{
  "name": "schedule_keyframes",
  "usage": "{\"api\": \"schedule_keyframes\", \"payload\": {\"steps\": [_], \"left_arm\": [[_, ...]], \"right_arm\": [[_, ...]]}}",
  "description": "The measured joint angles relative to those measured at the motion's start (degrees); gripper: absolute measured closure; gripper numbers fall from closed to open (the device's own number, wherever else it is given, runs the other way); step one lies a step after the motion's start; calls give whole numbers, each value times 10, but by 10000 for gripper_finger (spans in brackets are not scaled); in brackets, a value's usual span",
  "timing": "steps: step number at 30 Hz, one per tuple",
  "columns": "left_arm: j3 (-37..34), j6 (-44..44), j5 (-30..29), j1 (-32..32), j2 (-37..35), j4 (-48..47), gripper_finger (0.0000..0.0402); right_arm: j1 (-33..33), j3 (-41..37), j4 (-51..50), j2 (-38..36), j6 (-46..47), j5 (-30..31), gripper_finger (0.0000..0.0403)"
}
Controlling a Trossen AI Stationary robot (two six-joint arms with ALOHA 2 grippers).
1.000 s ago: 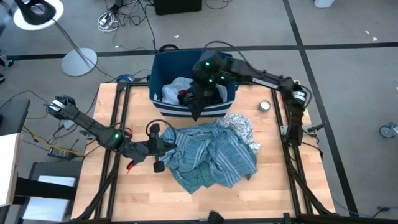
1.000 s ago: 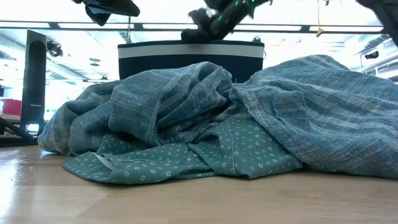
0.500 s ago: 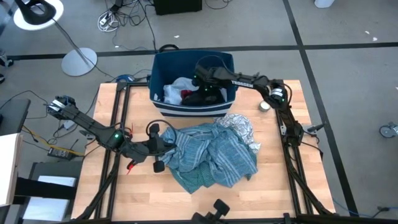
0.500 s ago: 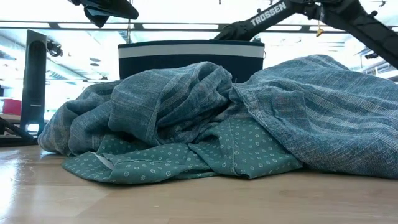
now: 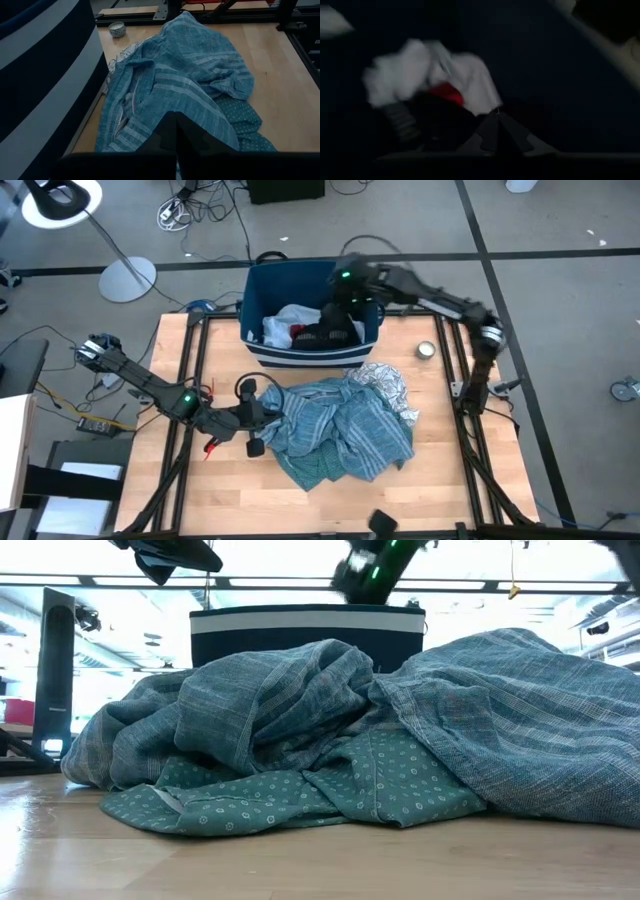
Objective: Sort clothes
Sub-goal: Put the blue checkered polo into the blue laundry organizer
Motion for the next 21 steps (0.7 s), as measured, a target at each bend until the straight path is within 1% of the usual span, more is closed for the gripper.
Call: {"api": "schedule_keyframes", "payload": {"steps": [4,8,12,14,17,21], "left_arm": [[0,0,3,0,0,0,401],[0,0,5,0,0,0,401],[0,-3,5,0,0,0,401],[0,-4,6,0,0,0,401],[0,-8,6,0,0,4,401],[0,-16,6,0,0,3,401]], "right_arm": [[19,0,-27,-76,-7,-14,392],[50,0,-82,-142,-6,-68,390],[94,0,-173,-182,-12,-115,390],[119,0,-226,-194,-10,-119,385],[157,-4,-284,-204,20,-114,369],[207,-53,-283,-219,60,-108,341]]}}
